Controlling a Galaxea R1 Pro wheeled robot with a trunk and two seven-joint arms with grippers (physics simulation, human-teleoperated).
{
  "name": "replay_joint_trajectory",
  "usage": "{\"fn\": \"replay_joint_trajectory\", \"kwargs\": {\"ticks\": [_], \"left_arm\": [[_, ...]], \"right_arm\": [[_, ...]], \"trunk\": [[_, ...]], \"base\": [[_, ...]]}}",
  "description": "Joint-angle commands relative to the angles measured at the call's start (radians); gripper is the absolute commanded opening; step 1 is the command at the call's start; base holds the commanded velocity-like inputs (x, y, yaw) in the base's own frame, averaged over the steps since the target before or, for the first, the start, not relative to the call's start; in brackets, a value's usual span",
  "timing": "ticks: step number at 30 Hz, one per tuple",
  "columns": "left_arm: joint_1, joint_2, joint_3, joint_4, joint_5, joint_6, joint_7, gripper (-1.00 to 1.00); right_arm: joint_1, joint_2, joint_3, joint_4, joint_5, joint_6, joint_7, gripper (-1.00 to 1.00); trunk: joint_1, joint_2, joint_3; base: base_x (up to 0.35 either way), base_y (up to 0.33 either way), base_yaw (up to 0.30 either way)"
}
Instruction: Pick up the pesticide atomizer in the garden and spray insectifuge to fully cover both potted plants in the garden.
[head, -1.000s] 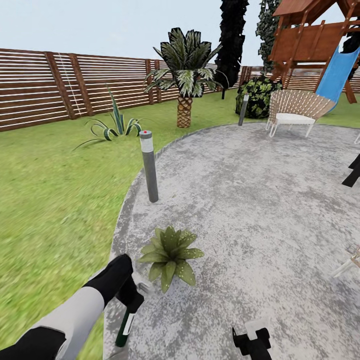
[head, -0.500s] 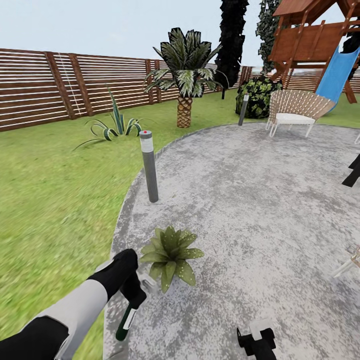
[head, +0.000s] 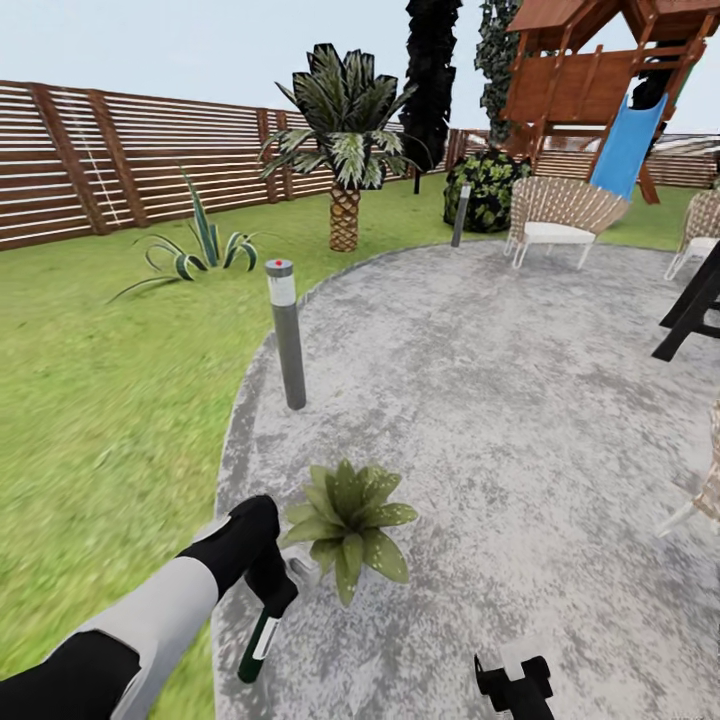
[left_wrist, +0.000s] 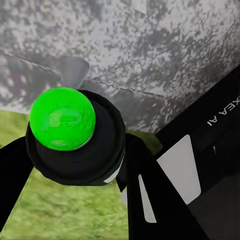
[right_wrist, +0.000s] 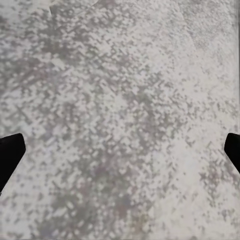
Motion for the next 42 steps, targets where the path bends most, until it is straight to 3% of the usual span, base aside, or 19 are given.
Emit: {"fn": "replay_joint_trajectory", "kwargs": {"ticks": [1, 12, 15, 18, 21, 25, 28, 30, 37, 42], "left_arm": [[0.0, -0.001, -0.001, -0.003, -0.01, 0.006, -0.01, -1.0], [0.042, 0.009, -0.003, 0.007, -0.01, -0.008, -0.002, -1.0], [0.055, -0.001, 0.001, -0.004, -0.009, -0.01, -0.001, -1.0], [0.049, -0.026, 0.0, -0.009, -0.009, -0.009, -0.001, -1.0], [0.04, -0.032, 0.002, -0.01, -0.01, -0.008, -0.001, -1.0], [0.038, -0.013, 0.006, -0.009, -0.01, -0.009, -0.001, -1.0], [0.044, 0.039, 0.008, -0.009, -0.009, -0.01, -0.002, -1.0], [0.05, 0.058, 0.008, -0.009, -0.008, -0.011, -0.003, -1.0], [0.039, 0.024, 0.004, -0.011, -0.006, -0.008, 0.002, -1.0], [0.001, 0.022, 0.007, -0.054, -0.004, 0.004, -0.007, -1.0]], "right_arm": [[-0.001, 0.0, -0.005, 0.001, 0.011, -0.003, -0.006, 1.0], [-0.002, 0.0, -0.005, 0.001, 0.011, -0.003, -0.005, 1.0], [-0.001, 0.0, -0.005, 0.001, 0.011, -0.003, -0.005, 1.0], [-0.001, 0.0, -0.004, 0.001, 0.012, -0.003, -0.005, 1.0], [-0.002, 0.0, -0.004, 0.003, 0.012, -0.003, -0.005, 1.0], [-0.001, 0.0, -0.003, 0.003, 0.012, -0.003, -0.005, 1.0], [-0.001, 0.0, -0.003, 0.003, 0.012, -0.003, -0.005, 1.0], [-0.001, 0.0, -0.003, 0.003, 0.012, -0.003, -0.005, 1.0], [-0.001, 0.0, -0.003, 0.003, 0.012, -0.003, -0.005, 1.0], [-0.001, 0.0, -0.003, 0.003, 0.012, -0.003, -0.005, 1.0]], "trunk": [[0.0, 0.0, -0.001], [0.0, 0.0, -0.001], [0.0, 0.0, -0.001], [0.0, 0.0, -0.001], [0.0, 0.0, -0.001], [0.0, 0.0, -0.001], [0.0, 0.0, -0.001], [0.0, 0.0, -0.001], [0.0, 0.0, -0.001], [0.0, 0.0, -0.001]], "base": [[0.277, 0.13, -0.264], [0.039, 0.009, -0.026], [0.0, 0.0, 0.0], [0.0, 0.0, 0.0], [0.0, 0.0, 0.0], [0.0, 0.0, 0.0], [0.0, 0.0, 0.0], [0.0, 0.0, 0.0], [0.0, 0.0, 0.0], [0.0, 0.0, 0.0]]}}
